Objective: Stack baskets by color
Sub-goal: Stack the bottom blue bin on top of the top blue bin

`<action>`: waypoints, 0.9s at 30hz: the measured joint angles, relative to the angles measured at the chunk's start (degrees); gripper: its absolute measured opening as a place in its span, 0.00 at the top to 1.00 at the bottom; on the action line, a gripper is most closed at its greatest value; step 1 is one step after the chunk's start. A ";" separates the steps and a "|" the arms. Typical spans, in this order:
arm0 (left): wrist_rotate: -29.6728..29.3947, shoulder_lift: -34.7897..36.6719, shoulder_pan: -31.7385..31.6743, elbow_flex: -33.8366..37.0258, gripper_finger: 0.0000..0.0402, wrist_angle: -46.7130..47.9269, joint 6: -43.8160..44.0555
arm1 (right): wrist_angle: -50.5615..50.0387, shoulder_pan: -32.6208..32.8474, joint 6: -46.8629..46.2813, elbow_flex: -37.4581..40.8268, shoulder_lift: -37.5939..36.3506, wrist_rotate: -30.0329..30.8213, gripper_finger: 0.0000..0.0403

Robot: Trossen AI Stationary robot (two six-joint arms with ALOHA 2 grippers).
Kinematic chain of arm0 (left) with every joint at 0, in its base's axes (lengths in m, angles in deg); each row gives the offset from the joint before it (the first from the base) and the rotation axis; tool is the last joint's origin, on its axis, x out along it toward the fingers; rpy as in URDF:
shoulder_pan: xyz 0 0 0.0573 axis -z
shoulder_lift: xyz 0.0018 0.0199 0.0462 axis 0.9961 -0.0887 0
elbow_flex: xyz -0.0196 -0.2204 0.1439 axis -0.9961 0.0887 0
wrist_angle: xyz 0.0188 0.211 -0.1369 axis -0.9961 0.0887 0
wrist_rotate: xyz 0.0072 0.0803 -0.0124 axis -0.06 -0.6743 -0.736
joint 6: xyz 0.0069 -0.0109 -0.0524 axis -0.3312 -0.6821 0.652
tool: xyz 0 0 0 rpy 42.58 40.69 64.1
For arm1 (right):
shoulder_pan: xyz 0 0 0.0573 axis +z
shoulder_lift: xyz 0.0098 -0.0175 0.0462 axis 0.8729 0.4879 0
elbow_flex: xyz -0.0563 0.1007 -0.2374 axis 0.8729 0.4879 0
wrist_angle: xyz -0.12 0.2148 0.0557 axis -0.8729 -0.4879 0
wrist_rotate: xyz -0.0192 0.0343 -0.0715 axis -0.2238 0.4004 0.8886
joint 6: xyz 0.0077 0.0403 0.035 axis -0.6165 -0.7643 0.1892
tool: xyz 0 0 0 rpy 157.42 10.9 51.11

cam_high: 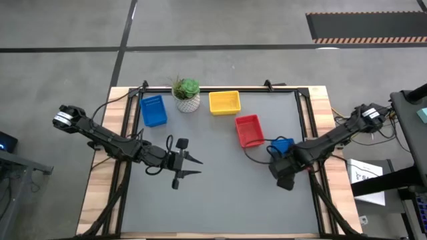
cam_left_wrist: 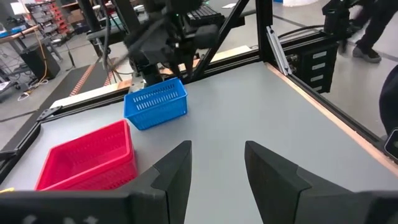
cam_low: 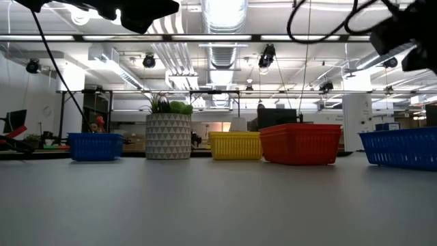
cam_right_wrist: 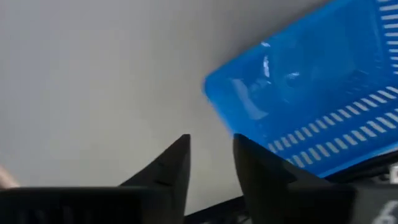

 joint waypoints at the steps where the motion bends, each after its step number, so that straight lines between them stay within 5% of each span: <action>1: 0.01 0.00 0.00 0.00 0.67 -0.01 0.00 | -0.05 -0.06 0.63 0.84 0.11 0.20 0.70; 13: -0.01 0.00 -0.20 0.07 0.67 -0.02 0.02 | 0.28 -0.09 8.50 4.99 4.03 0.34 0.57; 21: -0.01 0.00 -0.26 0.11 0.67 0.05 0.04 | 1.29 -0.09 11.35 5.16 7.70 1.85 0.65; 27: -0.01 0.00 -0.26 0.11 0.67 0.05 0.09 | 4.34 -0.09 13.97 5.09 9.95 1.92 0.81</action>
